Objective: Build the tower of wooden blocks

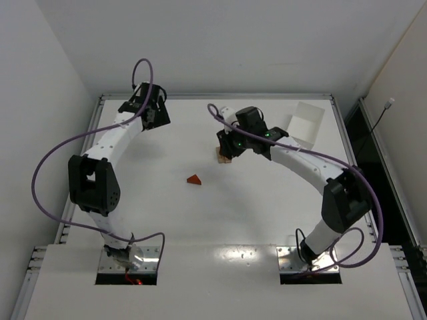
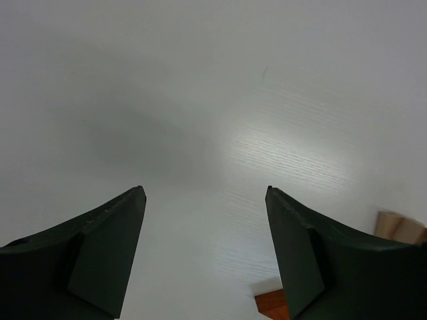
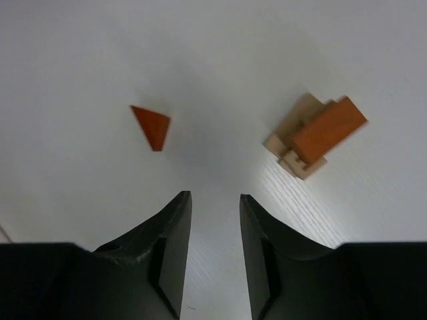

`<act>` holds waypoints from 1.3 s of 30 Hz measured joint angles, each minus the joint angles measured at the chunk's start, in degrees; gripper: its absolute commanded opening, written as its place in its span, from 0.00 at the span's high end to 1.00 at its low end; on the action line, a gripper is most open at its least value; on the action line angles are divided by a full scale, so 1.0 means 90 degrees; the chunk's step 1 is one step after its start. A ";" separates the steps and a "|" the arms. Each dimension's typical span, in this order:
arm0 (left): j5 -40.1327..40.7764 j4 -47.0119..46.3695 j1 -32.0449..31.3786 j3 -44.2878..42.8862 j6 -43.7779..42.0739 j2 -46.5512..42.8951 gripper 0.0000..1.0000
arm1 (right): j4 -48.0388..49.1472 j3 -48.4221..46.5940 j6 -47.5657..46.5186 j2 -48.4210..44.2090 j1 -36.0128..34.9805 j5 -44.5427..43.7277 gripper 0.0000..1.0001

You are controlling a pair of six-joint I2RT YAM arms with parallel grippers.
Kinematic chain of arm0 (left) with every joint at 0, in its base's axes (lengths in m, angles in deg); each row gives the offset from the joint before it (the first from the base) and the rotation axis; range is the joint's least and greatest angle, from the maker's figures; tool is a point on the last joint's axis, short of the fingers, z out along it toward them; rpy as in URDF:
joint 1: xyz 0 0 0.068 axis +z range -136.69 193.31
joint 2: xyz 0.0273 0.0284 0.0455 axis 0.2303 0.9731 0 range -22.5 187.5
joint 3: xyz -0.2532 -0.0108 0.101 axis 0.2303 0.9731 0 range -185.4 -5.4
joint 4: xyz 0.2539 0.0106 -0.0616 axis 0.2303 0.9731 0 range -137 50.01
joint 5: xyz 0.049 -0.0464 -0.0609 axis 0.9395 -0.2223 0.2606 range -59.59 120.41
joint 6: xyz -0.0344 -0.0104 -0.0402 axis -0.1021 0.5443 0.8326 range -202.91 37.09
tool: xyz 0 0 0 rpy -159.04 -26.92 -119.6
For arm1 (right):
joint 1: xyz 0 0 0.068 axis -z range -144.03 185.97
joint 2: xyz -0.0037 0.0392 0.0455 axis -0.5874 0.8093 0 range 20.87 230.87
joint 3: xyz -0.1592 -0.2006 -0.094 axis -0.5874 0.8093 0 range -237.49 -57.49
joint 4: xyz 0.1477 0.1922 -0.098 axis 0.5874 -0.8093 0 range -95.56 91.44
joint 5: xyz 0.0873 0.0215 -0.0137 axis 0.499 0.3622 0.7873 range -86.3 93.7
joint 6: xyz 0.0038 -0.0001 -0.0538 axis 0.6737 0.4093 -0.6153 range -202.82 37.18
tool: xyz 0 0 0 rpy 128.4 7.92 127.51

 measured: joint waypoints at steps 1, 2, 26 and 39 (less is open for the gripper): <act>-0.0002 0.0019 0.0078 0.0114 0.0000 -0.0092 0.30 | -0.0046 -0.0029 -0.0301 -0.0029 -0.0124 0.0204 0.66; 0.0000 0.0012 0.0155 0.0236 -0.0015 -0.0180 0.30 | -0.0143 -0.0080 -0.0595 -0.0044 -0.0216 0.0408 0.66; -0.1122 0.0017 0.1486 0.1838 -0.0289 -0.1469 0.13 | 0.0287 -0.0197 -0.1236 0.1916 -0.1100 0.0940 0.50; -0.1336 0.0046 0.1598 0.1848 -0.0291 -0.1469 0.13 | 0.0554 -0.0651 -0.1195 0.2613 -0.1358 0.0699 0.50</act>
